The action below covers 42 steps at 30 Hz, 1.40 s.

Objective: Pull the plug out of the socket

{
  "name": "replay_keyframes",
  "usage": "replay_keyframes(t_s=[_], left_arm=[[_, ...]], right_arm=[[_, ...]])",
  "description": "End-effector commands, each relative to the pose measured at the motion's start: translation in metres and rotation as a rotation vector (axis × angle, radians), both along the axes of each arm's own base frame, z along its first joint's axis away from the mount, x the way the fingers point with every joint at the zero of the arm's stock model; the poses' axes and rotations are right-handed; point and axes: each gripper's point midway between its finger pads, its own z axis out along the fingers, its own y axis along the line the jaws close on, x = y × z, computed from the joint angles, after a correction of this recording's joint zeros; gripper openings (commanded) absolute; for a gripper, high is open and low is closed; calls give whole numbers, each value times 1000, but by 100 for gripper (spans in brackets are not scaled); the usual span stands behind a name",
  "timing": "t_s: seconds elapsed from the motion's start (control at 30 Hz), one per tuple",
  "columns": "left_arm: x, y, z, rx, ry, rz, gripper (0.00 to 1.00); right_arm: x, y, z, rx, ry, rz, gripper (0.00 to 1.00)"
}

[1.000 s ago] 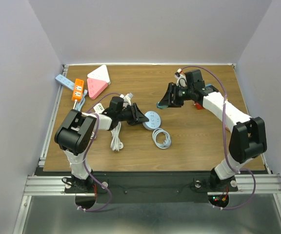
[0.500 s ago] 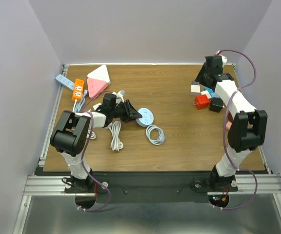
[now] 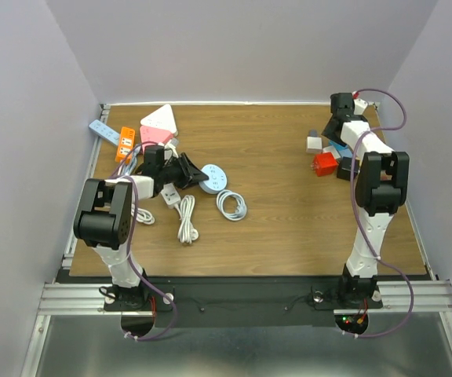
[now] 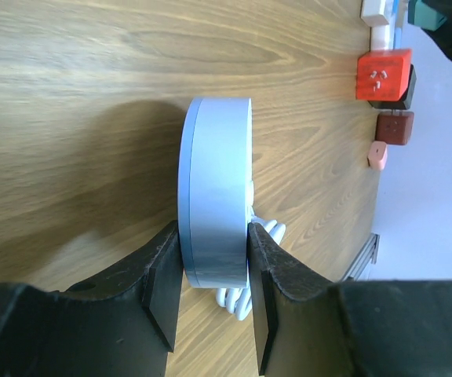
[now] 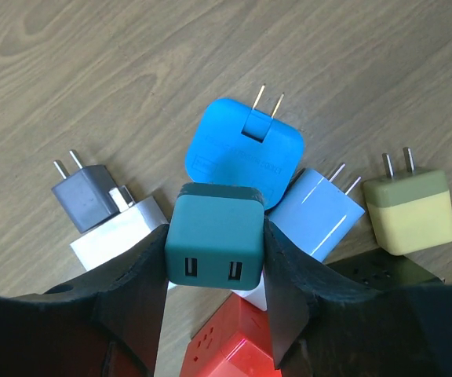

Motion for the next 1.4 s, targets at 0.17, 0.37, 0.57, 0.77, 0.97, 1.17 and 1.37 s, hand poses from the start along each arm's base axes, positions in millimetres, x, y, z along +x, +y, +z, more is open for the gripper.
replay_keyframes(t_s=[0.17,0.37,0.57,0.77,0.97,1.17,1.37], left_arm=[[31,37,-2,84,-74,47,0],[36,46,-3,91,-70,63,38],[38,53,-9,116,-48,79,52],[39,64,10,138,-67,140,70],[43,61,60,101,-148,147,80],[37,54,106,57,-233,116,81],[15,46,171,8,-393,51,80]], right_arm=[[12,3,5,-4,-29,20,28],[10,13,5,30,-22,73,55],[0,17,6,45,-13,91,75],[-10,29,54,94,-101,144,86],[-35,48,118,151,-218,238,100],[-76,97,164,300,-303,484,100],[-142,138,183,492,-346,636,100]])
